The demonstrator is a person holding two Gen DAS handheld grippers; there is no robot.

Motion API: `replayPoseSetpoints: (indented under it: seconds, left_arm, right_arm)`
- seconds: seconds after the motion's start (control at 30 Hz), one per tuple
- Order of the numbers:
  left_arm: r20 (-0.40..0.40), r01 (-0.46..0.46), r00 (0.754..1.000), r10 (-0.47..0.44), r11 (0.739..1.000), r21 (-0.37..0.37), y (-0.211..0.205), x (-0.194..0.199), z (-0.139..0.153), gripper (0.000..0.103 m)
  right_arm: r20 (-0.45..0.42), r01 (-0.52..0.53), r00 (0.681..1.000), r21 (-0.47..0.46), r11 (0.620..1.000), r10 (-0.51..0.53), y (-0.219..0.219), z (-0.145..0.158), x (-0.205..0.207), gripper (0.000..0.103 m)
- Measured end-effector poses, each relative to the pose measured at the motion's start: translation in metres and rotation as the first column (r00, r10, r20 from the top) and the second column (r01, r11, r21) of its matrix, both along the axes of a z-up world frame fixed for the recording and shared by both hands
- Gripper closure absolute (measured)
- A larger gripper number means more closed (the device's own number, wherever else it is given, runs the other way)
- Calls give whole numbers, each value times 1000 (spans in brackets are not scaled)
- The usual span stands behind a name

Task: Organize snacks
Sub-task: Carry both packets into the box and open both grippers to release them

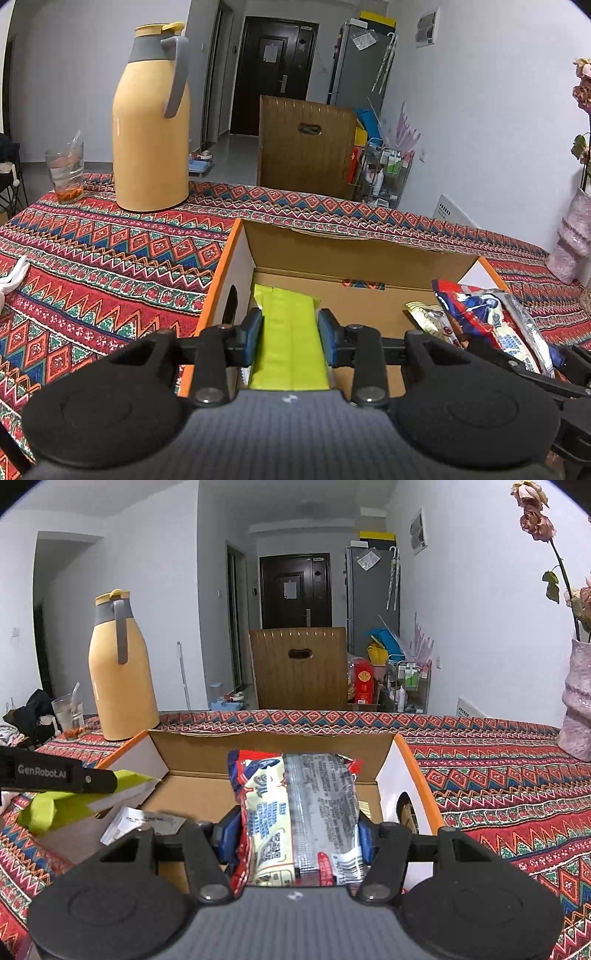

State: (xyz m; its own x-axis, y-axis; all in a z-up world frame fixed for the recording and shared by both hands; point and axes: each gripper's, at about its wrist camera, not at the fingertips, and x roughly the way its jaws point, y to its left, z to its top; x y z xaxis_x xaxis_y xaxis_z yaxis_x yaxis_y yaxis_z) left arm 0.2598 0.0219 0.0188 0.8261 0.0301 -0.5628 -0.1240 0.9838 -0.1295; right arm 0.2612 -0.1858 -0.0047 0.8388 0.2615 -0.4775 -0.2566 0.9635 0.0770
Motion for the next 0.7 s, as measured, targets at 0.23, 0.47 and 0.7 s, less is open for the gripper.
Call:
replayPoseSetpoints:
  seconds: [0.23,0.47,0.7]
  left_arm:
    - [81,-29,996,28,999,18,-1,-15,10,4]
    - [108,-40,993,39,999,12,-1,-24,18,0]
    - [107,-39,994,38,999,5,-1,-28,20,0]
  right_arm:
    - [4,24,1000,36,999,-24,-11,2,-5,2]
    - [16,33,999,65,997,-34,-19,8,-11,0]
    - [44,33,998,64,997,-36,-19,16,-18,0]
